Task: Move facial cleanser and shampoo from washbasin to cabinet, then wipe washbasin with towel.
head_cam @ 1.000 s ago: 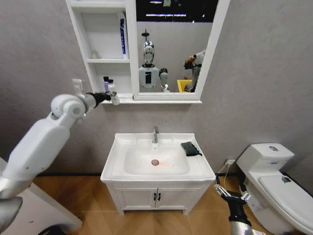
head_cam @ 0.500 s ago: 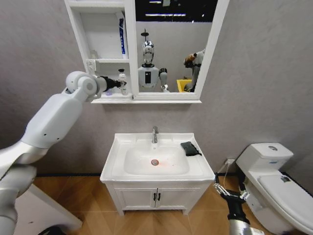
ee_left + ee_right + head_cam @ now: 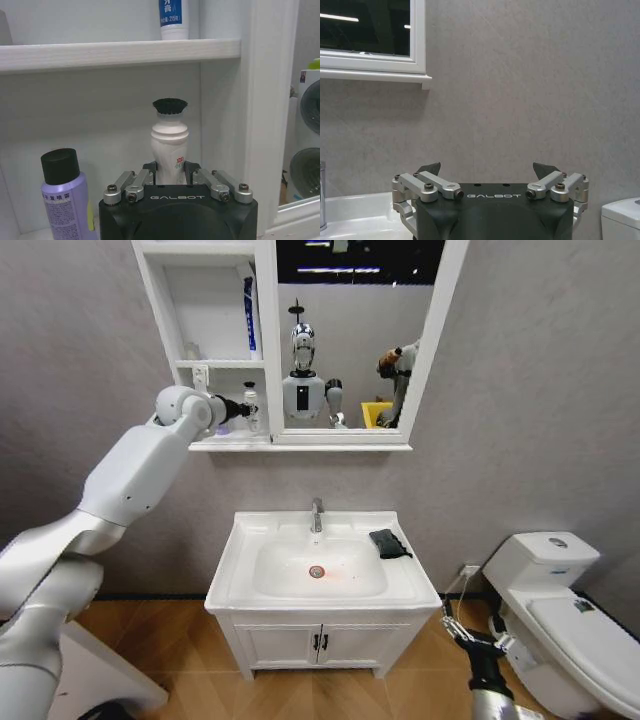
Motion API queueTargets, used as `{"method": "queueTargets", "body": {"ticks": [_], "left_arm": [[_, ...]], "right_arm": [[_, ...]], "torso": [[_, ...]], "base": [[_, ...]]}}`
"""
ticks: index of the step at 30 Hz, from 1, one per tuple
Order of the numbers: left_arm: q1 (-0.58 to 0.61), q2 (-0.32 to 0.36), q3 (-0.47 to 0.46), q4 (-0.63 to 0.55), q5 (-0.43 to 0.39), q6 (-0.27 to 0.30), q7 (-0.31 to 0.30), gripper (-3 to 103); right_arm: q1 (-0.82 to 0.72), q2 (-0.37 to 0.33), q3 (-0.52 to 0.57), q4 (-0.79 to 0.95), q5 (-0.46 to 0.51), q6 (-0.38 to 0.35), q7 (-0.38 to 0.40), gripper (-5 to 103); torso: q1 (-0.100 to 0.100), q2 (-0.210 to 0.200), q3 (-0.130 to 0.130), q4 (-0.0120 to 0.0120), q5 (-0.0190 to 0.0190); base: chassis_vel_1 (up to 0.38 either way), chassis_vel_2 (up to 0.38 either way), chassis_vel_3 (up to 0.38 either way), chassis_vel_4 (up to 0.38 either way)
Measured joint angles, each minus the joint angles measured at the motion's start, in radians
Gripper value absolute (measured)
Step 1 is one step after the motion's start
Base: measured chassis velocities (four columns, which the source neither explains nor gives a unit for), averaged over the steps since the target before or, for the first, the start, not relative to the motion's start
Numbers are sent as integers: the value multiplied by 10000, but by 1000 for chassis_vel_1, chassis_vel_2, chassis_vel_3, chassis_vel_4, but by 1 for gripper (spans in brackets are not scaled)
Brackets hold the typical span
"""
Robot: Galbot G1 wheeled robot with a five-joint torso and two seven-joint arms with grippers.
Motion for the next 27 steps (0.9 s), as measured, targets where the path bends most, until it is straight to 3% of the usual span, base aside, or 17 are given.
{"method": "queueTargets", "body": {"ticks": [6,8,11,15,18,22,24,25,26,27], "left_arm": [[-45,-253,-124,621,334,-209,135,28],[-27,-251,-154,580,370,-207,46,33],[88,-152,-229,296,362,-86,-275,49],[220,-20,-263,39,289,-25,-400,55],[630,223,-625,-547,205,-22,-779,72],[965,547,-926,-1204,114,-14,-908,82],[1869,1325,-1614,-2722,-174,-148,-993,93],[1869,1325,-1614,-2722,-174,-148,-993,93],[2573,1867,-2021,-3745,-411,-355,-1012,97],[2573,1867,-2021,-3745,-411,-355,-1012,97]], "right_arm": [[-24,-6,1,-21,5,-23,-1,100],[-22,-19,13,-39,7,-23,-1,100],[30,-38,8,-45,15,-76,-1,100],[88,-28,-38,-27,2,-144,-2,100],[92,17,-136,13,-99,-179,-6,100],[63,23,-149,41,-138,-181,-7,100],[42,13,-151,54,-183,-218,-6,100],[42,13,-151,54,-183,-218,-6,100],[81,-3,-167,55,-236,-285,-1,100],[81,-3,-167,55,-236,-285,-1,100]], "torso": [[1,0,0,-2,-1],[1,0,0,-1,0],[-1,0,-1,-2,0],[-1,0,-1,0,0],[0,0,0,-5,-3],[0,0,0,-6,2],[0,0,0,-3,-4],[0,0,0,-3,-4],[-2,0,-1,3,-2],[-2,0,-1,3,-2]], "base": [[0,0,0,0],[0,0,0,0],[0,0,0,0],[0,0,0,0],[0,0,0,0],[0,0,0,0],[0,0,0,0],[0,0,0,0],[0,0,0,0],[0,0,0,0]]}}
